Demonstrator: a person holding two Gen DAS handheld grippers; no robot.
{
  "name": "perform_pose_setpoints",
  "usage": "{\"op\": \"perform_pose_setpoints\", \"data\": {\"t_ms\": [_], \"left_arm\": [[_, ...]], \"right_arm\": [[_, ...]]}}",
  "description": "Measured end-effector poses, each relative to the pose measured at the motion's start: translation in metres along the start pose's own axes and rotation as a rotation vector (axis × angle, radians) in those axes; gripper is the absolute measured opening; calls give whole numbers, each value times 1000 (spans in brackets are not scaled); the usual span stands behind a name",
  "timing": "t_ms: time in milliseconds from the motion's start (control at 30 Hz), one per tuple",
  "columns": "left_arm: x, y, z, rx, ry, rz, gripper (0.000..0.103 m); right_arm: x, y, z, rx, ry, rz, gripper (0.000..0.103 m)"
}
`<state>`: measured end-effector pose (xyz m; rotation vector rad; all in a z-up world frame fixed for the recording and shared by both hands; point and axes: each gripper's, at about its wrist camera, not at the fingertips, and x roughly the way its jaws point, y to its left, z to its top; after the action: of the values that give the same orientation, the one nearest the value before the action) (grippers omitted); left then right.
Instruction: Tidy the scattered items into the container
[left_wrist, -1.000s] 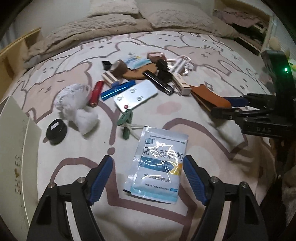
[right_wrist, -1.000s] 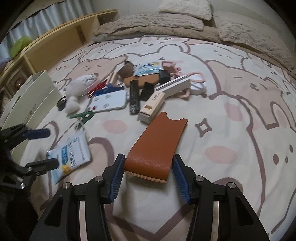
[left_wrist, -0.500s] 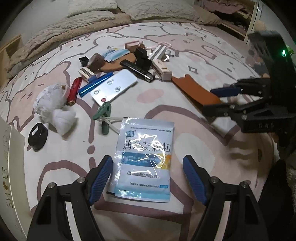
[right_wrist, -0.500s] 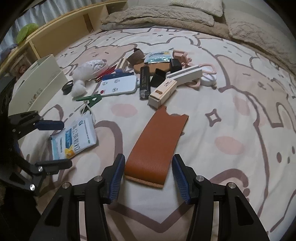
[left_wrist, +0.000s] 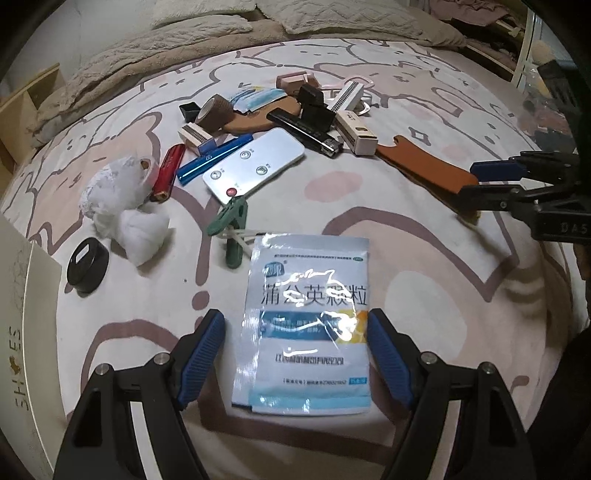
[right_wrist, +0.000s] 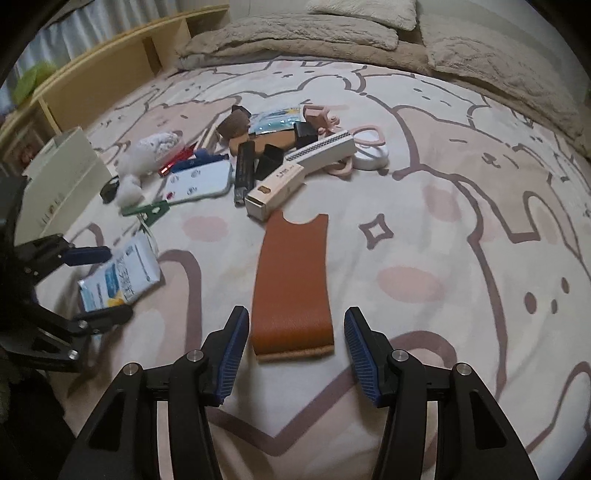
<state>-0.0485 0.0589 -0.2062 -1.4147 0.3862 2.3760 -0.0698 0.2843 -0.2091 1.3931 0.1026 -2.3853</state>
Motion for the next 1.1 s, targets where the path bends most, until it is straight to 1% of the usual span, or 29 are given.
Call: {"op": "perform_pose_setpoints", "data": {"t_ms": [33, 67, 167, 300, 333, 367, 400, 433, 467, 500, 567, 600, 633, 667, 733, 867, 1000, 1100], "left_arm": [[2, 0, 1, -1, -4, 7, 85], [3, 0, 2, -2, -6, 9, 86], [7, 4, 4, -29, -1, -14, 86], [10, 10, 4, -80, 3, -44, 88], [10, 11, 3, -88, 1, -46, 89], [11, 11, 3, -96, -2, -46, 90], [12, 10, 2, -102, -4, -45, 95], [13, 10, 1, -108, -5, -43, 101], [15, 10, 1, -113, -3, -43, 103], [16, 10, 0, -115, -3, -41, 103], [17, 9, -1, -114, -6, -35, 103], [17, 8, -1, -116, -7, -34, 103], [17, 9, -1, -119, -7, -34, 103], [17, 9, -1, -123, -6, -36, 103], [19, 10, -1, -132, 4, -40, 103], [20, 14, 0, -151, 40, -50, 103], [19, 13, -1, -140, 44, -47, 103], [17, 12, -2, -137, 33, -38, 103]], "right_arm": [[1, 2, 1, -3, 0, -1, 54], [4, 3, 3, -10, 1, -3, 54], [12, 10, 6, -35, 13, -2, 54], [21, 18, 9, -65, 24, -22, 54], [23, 19, 10, -68, 24, -24, 56], [24, 20, 11, -68, 23, -22, 62], [25, 20, 11, -67, 21, -18, 66], [27, 21, 12, -67, 21, -16, 73], [29, 22, 12, -70, 23, -20, 77], [31, 23, 12, -75, 24, -30, 78], [34, 23, 12, -80, 19, -45, 85], [34, 23, 12, -77, 16, -51, 87], [35, 21, 12, -65, 13, -52, 90], [36, 19, 11, -55, 8, -49, 96], [40, 17, 9, -38, 4, -33, 103], [40, 18, 5, -37, -15, -39, 103], [40, 16, 3, -29, -30, -30, 103], [38, 15, 2, -22, -49, -17, 103]]}}
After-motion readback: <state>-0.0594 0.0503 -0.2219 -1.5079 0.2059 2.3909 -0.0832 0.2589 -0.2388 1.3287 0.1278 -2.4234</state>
